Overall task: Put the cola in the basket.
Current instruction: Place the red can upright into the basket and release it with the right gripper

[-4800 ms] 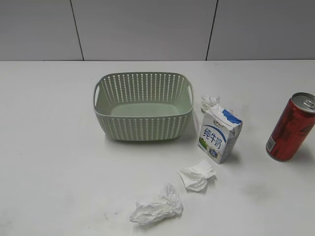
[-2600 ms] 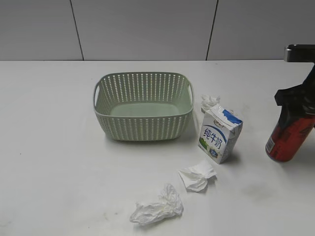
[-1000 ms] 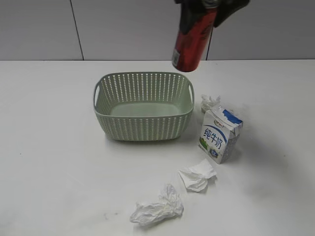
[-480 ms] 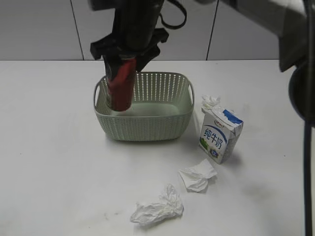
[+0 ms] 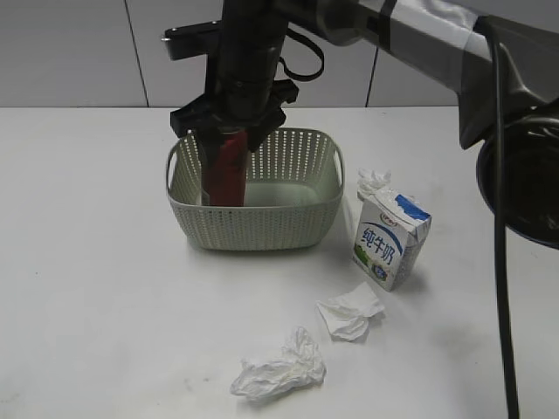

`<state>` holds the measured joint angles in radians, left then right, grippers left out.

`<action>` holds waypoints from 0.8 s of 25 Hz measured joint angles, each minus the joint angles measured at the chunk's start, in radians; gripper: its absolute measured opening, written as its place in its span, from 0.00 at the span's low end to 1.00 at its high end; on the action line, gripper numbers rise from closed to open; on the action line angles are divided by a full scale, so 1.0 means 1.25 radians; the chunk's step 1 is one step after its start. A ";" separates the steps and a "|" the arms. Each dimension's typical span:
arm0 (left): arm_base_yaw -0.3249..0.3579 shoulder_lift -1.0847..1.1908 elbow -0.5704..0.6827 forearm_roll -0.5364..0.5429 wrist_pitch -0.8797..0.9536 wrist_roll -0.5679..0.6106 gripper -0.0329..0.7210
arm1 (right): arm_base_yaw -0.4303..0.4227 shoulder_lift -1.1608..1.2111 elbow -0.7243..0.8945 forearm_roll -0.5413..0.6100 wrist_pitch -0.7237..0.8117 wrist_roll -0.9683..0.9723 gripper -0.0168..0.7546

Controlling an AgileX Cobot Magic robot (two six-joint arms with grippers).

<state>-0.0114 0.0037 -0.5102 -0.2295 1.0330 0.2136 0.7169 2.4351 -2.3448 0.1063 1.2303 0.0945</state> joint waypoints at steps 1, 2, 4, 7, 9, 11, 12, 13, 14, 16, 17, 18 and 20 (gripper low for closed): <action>0.000 0.000 0.000 0.000 0.000 0.000 0.35 | 0.000 0.000 0.000 -0.001 0.000 0.000 0.69; 0.000 0.000 0.000 0.000 0.000 0.000 0.35 | 0.000 0.000 0.000 -0.002 0.000 0.000 0.69; 0.000 0.000 0.000 0.000 0.000 0.000 0.35 | 0.000 0.001 0.000 -0.004 0.000 -0.001 0.69; 0.000 0.000 0.000 0.000 0.000 0.000 0.35 | 0.000 0.001 0.000 0.011 0.000 -0.004 0.69; 0.000 0.000 0.000 0.000 0.000 0.000 0.35 | 0.000 0.001 0.000 0.015 0.000 -0.016 0.71; 0.000 0.000 0.000 0.000 0.000 0.000 0.35 | 0.000 0.001 -0.002 0.019 -0.004 -0.022 0.76; 0.000 0.000 0.000 0.000 0.000 0.000 0.35 | 0.000 0.001 -0.003 0.021 -0.004 -0.023 0.78; 0.000 0.000 0.000 0.000 0.000 0.000 0.35 | 0.000 0.001 -0.003 0.021 -0.004 -0.024 0.79; 0.000 0.000 0.000 0.000 0.000 0.000 0.35 | 0.000 0.001 -0.003 0.021 -0.004 -0.024 0.80; 0.000 0.000 0.000 0.000 0.000 0.000 0.35 | 0.000 0.001 -0.003 0.021 -0.004 -0.025 0.80; 0.000 0.000 0.000 0.000 0.000 0.000 0.35 | 0.000 0.001 -0.003 0.021 -0.004 -0.025 0.80; 0.000 0.000 0.000 0.000 0.000 0.000 0.35 | 0.000 0.001 -0.003 0.021 -0.004 -0.025 0.80; 0.000 0.000 0.000 0.000 0.000 0.000 0.35 | 0.000 -0.002 -0.003 0.021 -0.004 -0.025 0.80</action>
<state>-0.0114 0.0037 -0.5102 -0.2295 1.0330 0.2136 0.7169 2.4326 -2.3485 0.1321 1.2248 0.0637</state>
